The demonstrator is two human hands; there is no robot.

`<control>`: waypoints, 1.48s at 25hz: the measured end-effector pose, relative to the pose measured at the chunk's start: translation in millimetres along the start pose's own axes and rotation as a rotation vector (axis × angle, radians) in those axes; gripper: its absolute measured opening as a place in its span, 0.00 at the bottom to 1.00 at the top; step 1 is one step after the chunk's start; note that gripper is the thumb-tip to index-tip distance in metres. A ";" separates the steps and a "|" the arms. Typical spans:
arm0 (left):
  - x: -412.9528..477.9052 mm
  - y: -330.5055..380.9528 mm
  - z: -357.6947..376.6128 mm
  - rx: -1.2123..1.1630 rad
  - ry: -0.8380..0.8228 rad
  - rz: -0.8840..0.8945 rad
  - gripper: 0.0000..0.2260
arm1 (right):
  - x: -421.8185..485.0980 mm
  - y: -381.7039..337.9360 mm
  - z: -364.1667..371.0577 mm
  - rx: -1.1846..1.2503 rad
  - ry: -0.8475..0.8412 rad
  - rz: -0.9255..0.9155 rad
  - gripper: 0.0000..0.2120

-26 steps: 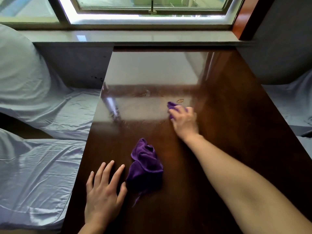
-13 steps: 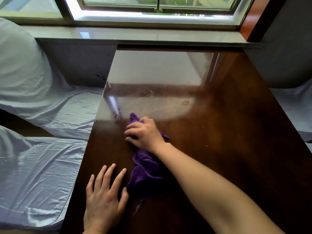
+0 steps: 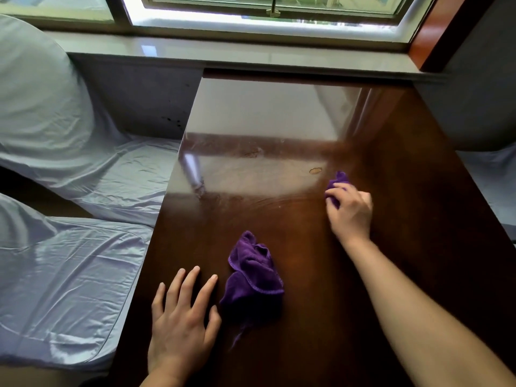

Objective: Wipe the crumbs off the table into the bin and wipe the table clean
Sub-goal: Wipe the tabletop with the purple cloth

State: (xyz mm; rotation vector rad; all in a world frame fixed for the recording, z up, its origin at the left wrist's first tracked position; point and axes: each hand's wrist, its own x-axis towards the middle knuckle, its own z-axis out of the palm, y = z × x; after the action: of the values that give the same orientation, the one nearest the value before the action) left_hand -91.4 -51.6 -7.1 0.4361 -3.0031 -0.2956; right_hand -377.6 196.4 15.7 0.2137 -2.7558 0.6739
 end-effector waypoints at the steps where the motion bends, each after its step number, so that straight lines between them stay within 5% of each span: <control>1: 0.0 1.2 -1.5 0.004 -0.006 -0.001 0.25 | -11.7 -19.1 5.3 0.020 -0.012 -0.060 0.06; 5: -1.0 3.0 -5.1 0.013 -0.023 -0.007 0.25 | -43.0 -92.4 28.6 0.092 -0.173 -0.401 0.07; 11: 0.8 -0.6 -3.6 0.016 -0.038 -0.009 0.24 | 14.0 -133.9 62.1 0.189 -0.108 -0.027 0.08; 16: 2.1 -3.2 2.6 -0.013 0.034 0.018 0.25 | 23.0 -204.8 92.6 0.337 -0.213 0.065 0.08; 19: 1.1 -5.1 7.3 -0.014 0.071 0.029 0.26 | -6.6 -250.3 101.6 0.395 -0.390 -0.228 0.10; 22: 1.3 -5.0 5.7 -0.020 0.091 0.027 0.26 | -24.1 -242.8 106.3 0.076 -0.517 -0.666 0.16; 26: 1.3 -2.9 6.6 -0.035 0.099 0.016 0.25 | -0.1 -191.0 93.6 -0.045 -0.476 -0.749 0.13; 30: 0.3 -4.5 6.2 -0.046 0.097 0.013 0.25 | 35.5 -98.5 58.5 -0.141 -0.403 -0.488 0.11; 34: 0.1 -1.9 4.8 -0.016 0.059 0.016 0.24 | 48.2 14.9 -7.7 -0.193 -0.224 0.034 0.11; 37: -0.5 0.5 0.1 -0.014 0.033 0.005 0.24 | 39.4 17.4 -22.3 0.099 -0.160 0.297 0.07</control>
State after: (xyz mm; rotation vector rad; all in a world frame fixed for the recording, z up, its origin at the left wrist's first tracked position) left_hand -91.1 -51.0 -7.1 0.4286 -2.9673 -0.3057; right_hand -413.0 219.3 39.7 -0.1307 -2.9410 0.9051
